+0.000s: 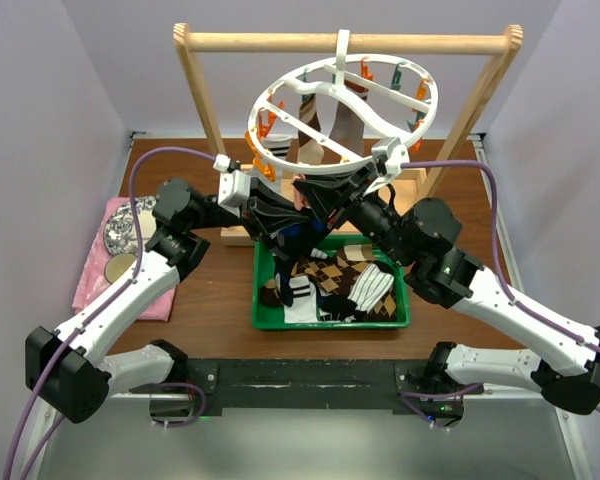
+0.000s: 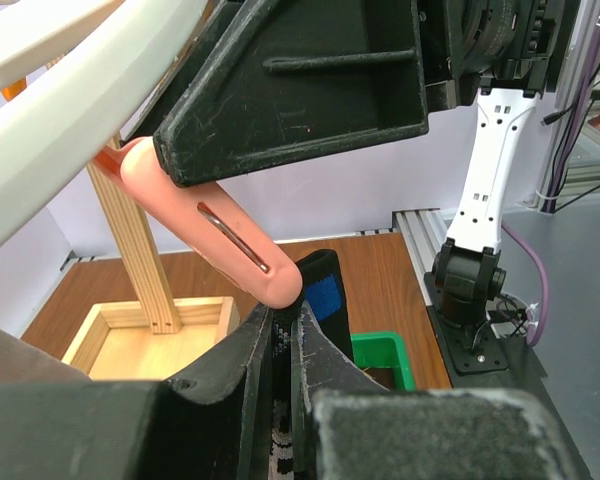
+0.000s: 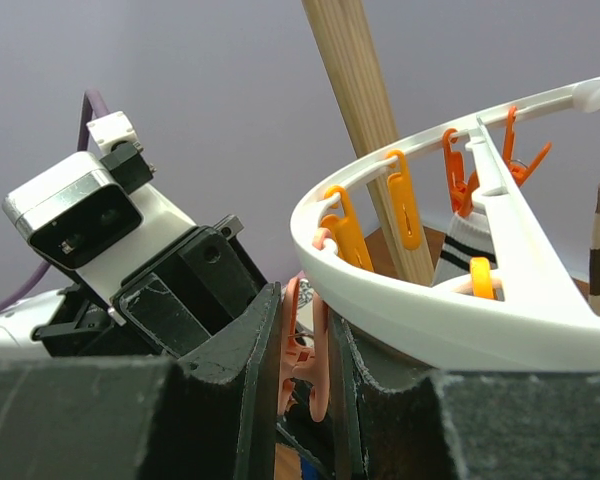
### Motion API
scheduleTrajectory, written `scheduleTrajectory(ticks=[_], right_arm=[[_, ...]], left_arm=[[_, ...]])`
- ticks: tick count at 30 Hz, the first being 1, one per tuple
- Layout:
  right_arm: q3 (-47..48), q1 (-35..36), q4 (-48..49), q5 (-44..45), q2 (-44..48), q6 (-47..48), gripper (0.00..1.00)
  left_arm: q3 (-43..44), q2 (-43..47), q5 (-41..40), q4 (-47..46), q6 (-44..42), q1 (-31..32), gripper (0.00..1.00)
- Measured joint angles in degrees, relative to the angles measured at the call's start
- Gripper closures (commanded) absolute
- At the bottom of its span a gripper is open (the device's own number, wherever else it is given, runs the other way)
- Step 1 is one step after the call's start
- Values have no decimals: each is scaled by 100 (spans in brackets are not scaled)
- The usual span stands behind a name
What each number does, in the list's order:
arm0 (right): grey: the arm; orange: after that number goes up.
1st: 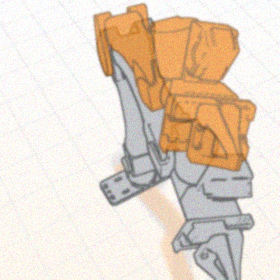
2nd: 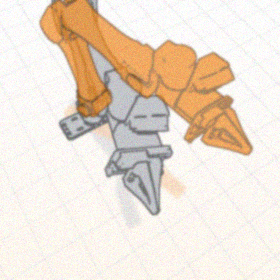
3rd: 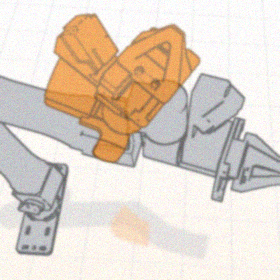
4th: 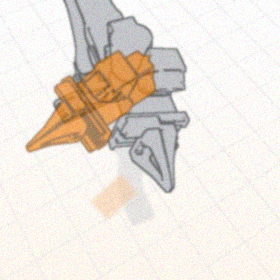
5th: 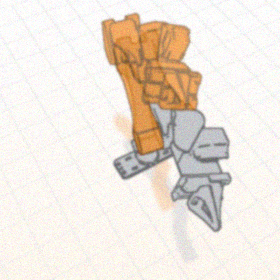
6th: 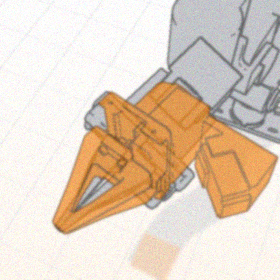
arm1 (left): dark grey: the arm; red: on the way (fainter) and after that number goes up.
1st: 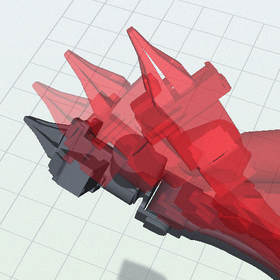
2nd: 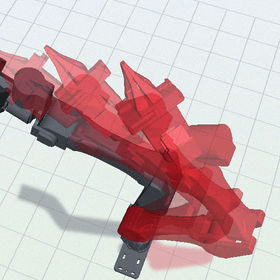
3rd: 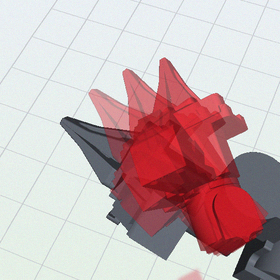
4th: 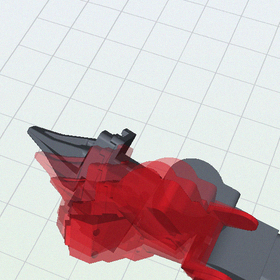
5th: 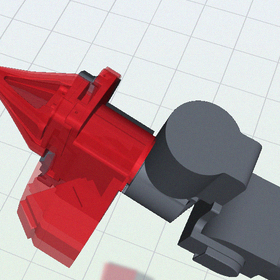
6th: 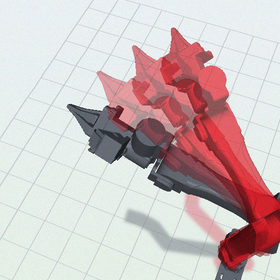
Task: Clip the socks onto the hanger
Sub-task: Clamp the sock onto the hanger.
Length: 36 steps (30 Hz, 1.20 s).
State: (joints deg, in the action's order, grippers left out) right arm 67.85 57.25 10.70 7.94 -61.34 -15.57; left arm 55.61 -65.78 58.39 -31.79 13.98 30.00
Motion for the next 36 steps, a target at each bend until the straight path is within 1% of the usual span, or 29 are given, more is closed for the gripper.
scheduleTrajectory(ticks=[21, 22, 24, 26, 28, 29, 31, 32, 35, 36], right_arm=[[0, -28, -11, -68, 46, -2, 100], [0, -28, -11, -70, 46, -2, 91], [0, -28, -15, -74, 44, -2, 78], [0, -28, -17, -72, 35, -2, 70], [0, -31, -20, -81, 26, -4, 64], [0, -31, -24, -107, 22, -2, 58], [0, -31, -52, -153, 22, -4, 55], [0, -26, -131, -179, 24, 2, 52], [0, -17, -393, -321, -9, -2, 39], [0, -13, -439, -369, -22, -4, 33]], left_arm=[[151, 0, 22, 33, 0, -79, 100], [155, 0, 22, 35, 0, -79, 100], [155, 0, 26, 42, 0, -87, 100], [155, 0, 37, 52, 0, -105, 100], [155, 0, 37, 61, 0, -111, 100], [155, 0, 37, 63, 0, -114, 100], [155, 0, 37, 59, 0, -116, 100], [155, 2, 31, 42, 2, -118, 100], [155, 39, -72, -22, 0, -155, 100], [155, 44, -116, -28, 0, -175, 100]])
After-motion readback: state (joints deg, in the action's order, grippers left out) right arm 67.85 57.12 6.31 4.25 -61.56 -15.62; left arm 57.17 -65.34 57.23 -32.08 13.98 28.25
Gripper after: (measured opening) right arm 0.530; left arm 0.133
